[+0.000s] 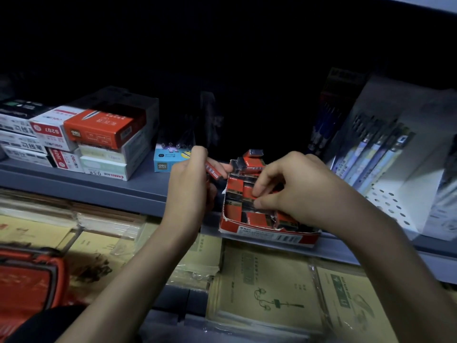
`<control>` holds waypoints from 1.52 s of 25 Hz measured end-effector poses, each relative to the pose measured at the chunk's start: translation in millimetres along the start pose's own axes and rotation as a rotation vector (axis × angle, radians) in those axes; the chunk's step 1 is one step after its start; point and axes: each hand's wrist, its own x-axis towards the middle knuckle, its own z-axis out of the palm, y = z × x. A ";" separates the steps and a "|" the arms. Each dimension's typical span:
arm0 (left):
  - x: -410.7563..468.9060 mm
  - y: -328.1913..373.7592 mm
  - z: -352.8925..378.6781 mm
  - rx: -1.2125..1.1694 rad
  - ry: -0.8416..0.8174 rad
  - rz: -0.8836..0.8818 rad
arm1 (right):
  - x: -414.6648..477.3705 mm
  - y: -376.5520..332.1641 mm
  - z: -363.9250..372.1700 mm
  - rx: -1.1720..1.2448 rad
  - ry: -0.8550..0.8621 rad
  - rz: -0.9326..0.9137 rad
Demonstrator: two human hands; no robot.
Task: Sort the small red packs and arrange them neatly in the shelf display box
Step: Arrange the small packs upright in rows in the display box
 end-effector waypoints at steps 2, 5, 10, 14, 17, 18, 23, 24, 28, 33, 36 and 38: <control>-1.3 0.8 1.2 -0.015 0.005 0.000 | 0.7 1.0 4.1 0.015 0.013 -0.001; -2.1 1.4 1.9 -0.004 0.013 0.016 | -0.9 2.3 3.7 0.015 0.005 -0.040; -4.6 1.4 0.5 0.007 0.008 0.035 | -9.8 -3.5 -12.7 -0.046 -0.112 -0.073; -5.3 2.5 0.4 -0.007 -0.009 0.017 | -7.7 -9.7 -10.4 -0.189 -0.274 -0.026; -5.5 3.0 1.0 -0.005 -0.018 0.008 | -2.5 -13.0 -7.8 -0.195 -0.247 -0.017; -5.6 3.2 1.1 0.001 -0.018 0.011 | -2.0 -13.8 -8.0 -0.189 -0.235 -0.028; -4.8 1.8 -0.3 -0.008 -0.030 0.018 | -8.6 -12.8 -26.6 -0.158 -0.111 -0.107; -5.0 1.9 -0.8 -0.015 -0.031 0.019 | -10.1 -12.7 -31.3 -0.150 -0.060 -0.117; -4.9 1.0 0.0 -0.026 -0.029 0.030 | -10.6 -13.2 -30.0 -0.123 0.099 -0.142; -2.5 -0.9 -1.2 -0.027 -0.023 0.020 | -7.2 -8.9 -13.0 -0.248 0.135 -0.129; -1.2 -0.9 -2.0 -0.026 -0.029 0.011 | -3.8 -10.1 -0.6 -0.256 0.186 -0.173; -0.2 -1.1 -2.8 -0.038 -0.028 -0.002 | -0.7 -11.5 8.6 -0.251 0.165 -0.191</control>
